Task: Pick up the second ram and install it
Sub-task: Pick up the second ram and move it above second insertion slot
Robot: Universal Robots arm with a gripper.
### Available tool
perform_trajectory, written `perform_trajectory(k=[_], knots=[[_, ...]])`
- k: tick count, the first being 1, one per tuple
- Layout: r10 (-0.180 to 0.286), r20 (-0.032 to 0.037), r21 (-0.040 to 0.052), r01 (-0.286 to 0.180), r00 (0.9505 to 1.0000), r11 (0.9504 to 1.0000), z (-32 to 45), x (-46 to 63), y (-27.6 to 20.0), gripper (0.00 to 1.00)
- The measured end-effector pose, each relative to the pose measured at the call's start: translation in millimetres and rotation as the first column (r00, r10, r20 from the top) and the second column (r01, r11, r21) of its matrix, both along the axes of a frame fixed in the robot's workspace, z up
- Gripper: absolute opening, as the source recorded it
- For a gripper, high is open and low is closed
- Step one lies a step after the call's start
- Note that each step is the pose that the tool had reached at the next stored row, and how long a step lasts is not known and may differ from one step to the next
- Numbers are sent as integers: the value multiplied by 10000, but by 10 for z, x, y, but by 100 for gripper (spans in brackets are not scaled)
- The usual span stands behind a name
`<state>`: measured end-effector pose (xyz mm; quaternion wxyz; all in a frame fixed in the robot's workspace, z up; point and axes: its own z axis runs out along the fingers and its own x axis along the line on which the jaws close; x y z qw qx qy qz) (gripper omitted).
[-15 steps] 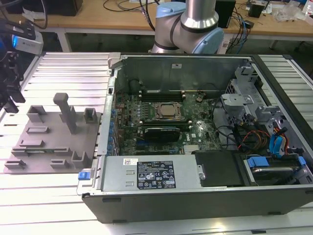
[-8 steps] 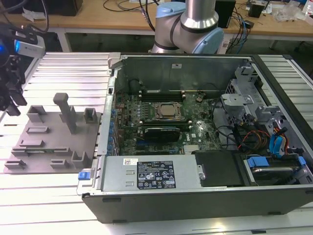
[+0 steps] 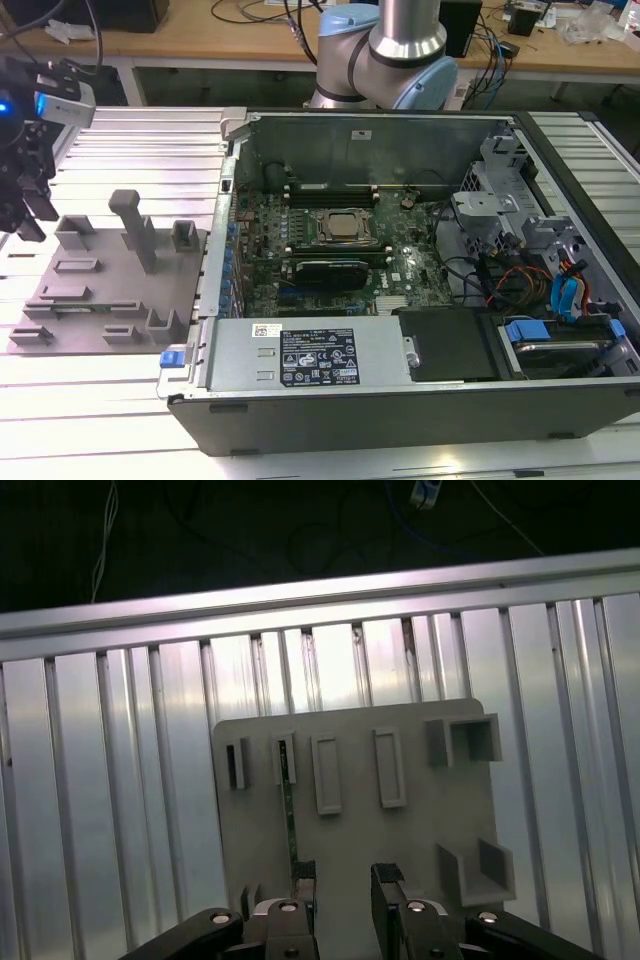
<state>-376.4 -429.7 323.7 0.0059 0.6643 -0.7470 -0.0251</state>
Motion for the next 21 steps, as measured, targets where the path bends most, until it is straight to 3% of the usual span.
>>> perform_trajectory(k=[15,21], knots=[[1,0,-1,-1,10000,10000,-126,0,-7,34],[182,0,-4,-182,9998,9998,-219,0,-49,34]])
